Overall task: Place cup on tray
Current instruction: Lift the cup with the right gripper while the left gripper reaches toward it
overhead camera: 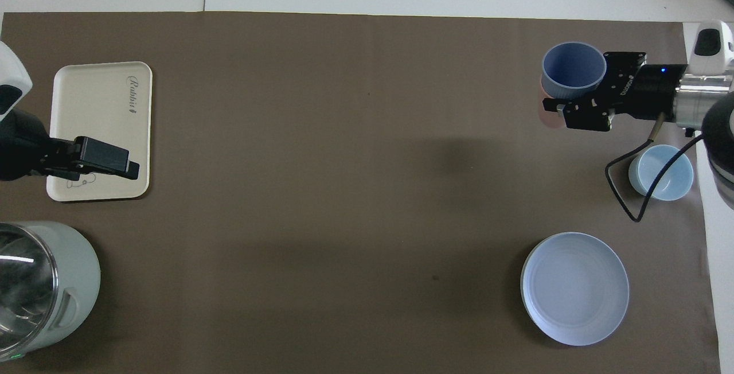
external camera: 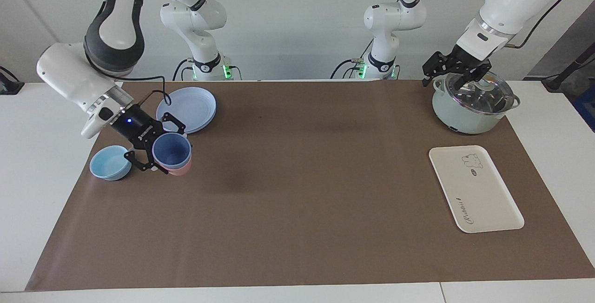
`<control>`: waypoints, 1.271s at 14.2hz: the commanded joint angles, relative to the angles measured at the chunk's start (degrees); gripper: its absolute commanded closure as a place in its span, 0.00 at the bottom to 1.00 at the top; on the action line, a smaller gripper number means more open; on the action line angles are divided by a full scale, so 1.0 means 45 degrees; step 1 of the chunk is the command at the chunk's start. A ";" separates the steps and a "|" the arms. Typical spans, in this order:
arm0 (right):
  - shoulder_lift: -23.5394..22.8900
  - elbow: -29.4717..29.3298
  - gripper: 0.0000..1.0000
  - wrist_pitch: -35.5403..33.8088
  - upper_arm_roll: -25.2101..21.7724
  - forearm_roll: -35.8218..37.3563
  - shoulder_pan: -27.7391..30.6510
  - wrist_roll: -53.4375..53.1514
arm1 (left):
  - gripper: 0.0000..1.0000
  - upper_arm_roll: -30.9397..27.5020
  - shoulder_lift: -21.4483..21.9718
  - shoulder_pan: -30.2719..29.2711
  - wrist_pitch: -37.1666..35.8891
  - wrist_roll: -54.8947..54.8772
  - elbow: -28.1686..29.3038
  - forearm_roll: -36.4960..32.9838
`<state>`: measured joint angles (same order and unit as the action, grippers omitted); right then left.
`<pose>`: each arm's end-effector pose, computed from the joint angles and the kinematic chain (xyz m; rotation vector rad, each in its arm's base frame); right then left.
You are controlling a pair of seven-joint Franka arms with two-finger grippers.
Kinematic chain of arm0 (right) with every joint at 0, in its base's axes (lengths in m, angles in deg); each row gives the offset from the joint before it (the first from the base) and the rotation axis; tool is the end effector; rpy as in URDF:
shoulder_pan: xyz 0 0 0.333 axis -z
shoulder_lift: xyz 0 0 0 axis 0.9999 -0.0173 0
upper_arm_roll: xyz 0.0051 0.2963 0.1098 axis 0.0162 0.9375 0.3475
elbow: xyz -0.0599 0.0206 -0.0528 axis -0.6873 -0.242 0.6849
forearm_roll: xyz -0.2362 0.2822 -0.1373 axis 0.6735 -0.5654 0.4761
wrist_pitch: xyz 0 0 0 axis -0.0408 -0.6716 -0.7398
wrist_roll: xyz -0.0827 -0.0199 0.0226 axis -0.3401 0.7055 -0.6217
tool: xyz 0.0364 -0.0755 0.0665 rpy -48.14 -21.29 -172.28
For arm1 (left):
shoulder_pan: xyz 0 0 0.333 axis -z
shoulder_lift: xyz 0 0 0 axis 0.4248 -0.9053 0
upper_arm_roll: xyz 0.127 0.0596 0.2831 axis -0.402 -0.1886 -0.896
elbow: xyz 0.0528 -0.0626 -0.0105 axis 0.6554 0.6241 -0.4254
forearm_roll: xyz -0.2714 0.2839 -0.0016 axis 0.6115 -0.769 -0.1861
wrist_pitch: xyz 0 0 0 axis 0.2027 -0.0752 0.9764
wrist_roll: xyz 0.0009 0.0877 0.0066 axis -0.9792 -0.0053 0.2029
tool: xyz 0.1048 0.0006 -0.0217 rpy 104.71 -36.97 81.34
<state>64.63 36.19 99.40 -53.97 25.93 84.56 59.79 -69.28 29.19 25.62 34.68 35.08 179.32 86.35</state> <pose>0.6113 0.0062 0.5083 -2.3839 -0.9785 -0.7559 0.5258 -0.0735 0.6233 2.8734 -0.0893 -0.1418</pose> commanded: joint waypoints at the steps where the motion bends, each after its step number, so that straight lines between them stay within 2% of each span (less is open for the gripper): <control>1: 0.0903 0.0350 1.00 0.0006 0.0005 0.2186 -0.1117 -0.2946 | 0.00 -0.0103 0.0134 0.0748 0.1240 0.2280 0.0598 0.2602; 4: 0.0925 -0.0118 1.00 -0.1007 0.0024 0.3829 -0.2211 -0.3503 | 0.00 -0.0122 -0.0899 0.2231 0.3289 0.4179 0.0579 0.5494; 6: 0.0944 -0.0197 1.00 -0.1439 0.0025 0.4788 -0.3167 -0.3561 | 0.00 -0.0122 -0.1951 0.3732 0.5745 0.5760 0.0346 0.6418; 8: 0.0944 -0.0256 1.00 -0.1596 0.0063 0.5258 -0.3696 -0.4144 | 0.00 -0.0122 -0.2891 0.5180 0.7994 0.7168 -0.0006 0.6558; 10: 0.0944 -0.0451 1.00 -0.1636 0.0064 0.6096 -0.4263 -0.4770 | 0.01 -0.0103 -0.3149 0.6080 0.9287 0.7467 0.0051 0.6577; 14: 0.0944 -0.0490 1.00 -0.1636 0.0064 0.6920 -0.4754 -0.5124 | 0.09 -0.0122 -0.3169 0.7351 0.9682 0.7584 0.0110 0.6577; 16: 0.0944 -0.0490 1.00 -0.1577 0.0064 0.6921 -0.4754 -0.5144 | 0.25 -0.0141 -0.3130 0.7821 0.9878 0.7526 0.0498 0.6403; 17: 0.0944 -0.0490 1.00 -0.1577 0.0064 0.6921 -0.4754 -0.5144 | 0.41 -0.0141 -0.3091 0.7997 1.0014 0.7487 0.0713 0.6402; 18: 0.0944 -0.0490 1.00 -0.1577 0.0064 0.6921 -0.4754 -0.5144 | 0.53 -0.0161 -0.3071 0.8076 1.0151 0.7467 0.0793 0.6382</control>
<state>68.50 34.60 93.39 -53.64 55.54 63.13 37.83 -68.90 14.69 60.29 78.27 68.67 180.96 114.99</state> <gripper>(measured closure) 0.123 0.247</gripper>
